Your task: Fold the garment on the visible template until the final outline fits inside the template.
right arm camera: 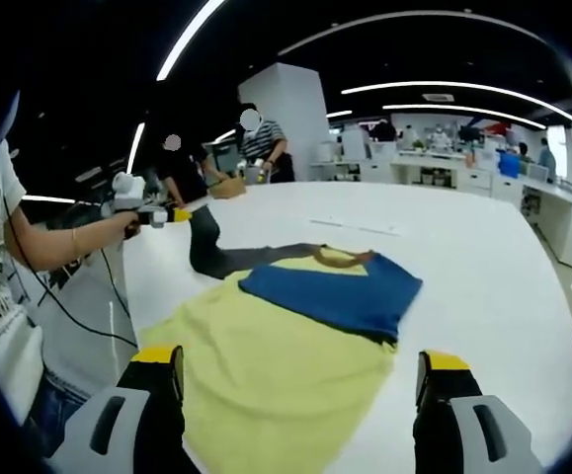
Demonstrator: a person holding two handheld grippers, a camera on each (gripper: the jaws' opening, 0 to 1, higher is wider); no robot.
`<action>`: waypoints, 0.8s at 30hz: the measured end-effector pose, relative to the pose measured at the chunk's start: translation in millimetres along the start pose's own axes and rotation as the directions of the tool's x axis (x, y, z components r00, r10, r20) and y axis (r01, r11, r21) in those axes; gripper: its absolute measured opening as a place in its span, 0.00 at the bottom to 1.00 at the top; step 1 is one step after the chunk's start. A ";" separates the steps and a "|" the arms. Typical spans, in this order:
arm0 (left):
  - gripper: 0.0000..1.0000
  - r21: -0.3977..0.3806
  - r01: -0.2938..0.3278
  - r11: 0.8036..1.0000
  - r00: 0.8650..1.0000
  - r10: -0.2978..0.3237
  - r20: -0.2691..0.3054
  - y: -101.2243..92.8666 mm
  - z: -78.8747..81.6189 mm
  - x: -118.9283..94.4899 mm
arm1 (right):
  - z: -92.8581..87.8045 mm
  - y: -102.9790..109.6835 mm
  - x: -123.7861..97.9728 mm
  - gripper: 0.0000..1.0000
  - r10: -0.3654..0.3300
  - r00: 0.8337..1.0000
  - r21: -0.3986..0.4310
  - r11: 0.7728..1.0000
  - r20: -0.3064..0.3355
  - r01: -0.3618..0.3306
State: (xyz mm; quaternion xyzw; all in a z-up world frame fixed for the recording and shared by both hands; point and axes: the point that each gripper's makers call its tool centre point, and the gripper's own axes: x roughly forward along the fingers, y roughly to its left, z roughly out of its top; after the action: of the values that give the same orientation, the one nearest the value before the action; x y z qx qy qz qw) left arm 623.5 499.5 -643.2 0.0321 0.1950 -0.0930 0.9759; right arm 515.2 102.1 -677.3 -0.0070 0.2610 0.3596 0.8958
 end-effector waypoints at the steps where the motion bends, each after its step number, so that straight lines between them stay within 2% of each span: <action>1: 0.01 0.003 0.009 1.000 1.000 -0.009 0.002 -3.8 1.3 1.4 | -0.2 1.3 0.3 0.97 0.004 1.000 -0.004 1.000 -0.001 -0.004; 8: 0.00 0.015 0.081 0.997 0.996 -0.081 0.024 -37.5 12.3 16.2 | -0.8 5.7 1.3 0.98 0.019 1.000 -0.016 1.000 -0.004 -0.019; 12: 0.00 0.048 0.132 0.990 0.991 -0.133 0.009 -58.4 12.5 26.4 | -0.8 6.6 0.3 0.98 0.025 1.000 -0.026 0.999 -0.007 -0.025; 24: 0.00 0.045 0.246 0.968 0.968 -0.248 0.041 -119.6 28.6 44.7 | -1.9 12.6 -2.2 0.99 0.047 0.999 -0.040 0.998 -0.005 -0.047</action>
State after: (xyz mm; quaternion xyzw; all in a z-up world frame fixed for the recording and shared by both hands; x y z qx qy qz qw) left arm 651.6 371.9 -637.2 0.0245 0.1729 -0.2182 0.9602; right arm 504.9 109.7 -675.7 -0.0197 0.2554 0.3857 0.8863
